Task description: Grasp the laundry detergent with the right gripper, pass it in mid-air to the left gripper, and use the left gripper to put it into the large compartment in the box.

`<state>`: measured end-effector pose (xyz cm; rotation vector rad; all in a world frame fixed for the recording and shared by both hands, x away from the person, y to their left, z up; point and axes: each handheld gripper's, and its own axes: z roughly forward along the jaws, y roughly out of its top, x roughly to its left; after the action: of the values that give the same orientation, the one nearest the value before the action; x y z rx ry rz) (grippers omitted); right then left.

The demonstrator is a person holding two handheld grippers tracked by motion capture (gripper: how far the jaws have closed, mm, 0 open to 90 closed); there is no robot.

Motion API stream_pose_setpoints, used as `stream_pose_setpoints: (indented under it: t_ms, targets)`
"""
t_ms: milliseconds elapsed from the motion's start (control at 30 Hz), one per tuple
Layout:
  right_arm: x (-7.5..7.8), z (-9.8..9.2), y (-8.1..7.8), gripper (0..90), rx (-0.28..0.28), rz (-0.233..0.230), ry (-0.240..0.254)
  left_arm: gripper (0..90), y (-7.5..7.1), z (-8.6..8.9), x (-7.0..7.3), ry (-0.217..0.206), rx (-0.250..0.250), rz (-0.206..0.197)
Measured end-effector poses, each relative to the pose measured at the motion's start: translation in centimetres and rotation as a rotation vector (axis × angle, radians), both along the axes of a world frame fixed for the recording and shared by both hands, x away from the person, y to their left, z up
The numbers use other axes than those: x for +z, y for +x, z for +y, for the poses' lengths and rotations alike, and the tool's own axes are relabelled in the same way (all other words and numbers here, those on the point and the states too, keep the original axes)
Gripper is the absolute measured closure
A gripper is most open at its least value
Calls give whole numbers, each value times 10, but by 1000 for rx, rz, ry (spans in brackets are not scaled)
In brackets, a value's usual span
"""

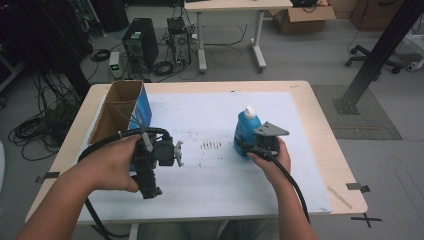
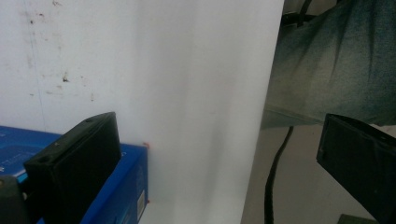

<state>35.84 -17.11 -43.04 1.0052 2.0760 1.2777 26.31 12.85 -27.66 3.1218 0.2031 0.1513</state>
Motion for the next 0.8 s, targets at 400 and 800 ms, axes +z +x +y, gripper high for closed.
stream_pose_setpoints:
  t_ms: [400,800]
  targets:
    - [0,-1,0,430,-12,-12,13,3,0,3,-1,-5,4,-2]
    - [3,-3,1,459,-6,24,35,2,1,3,-2,-9,4,-6]
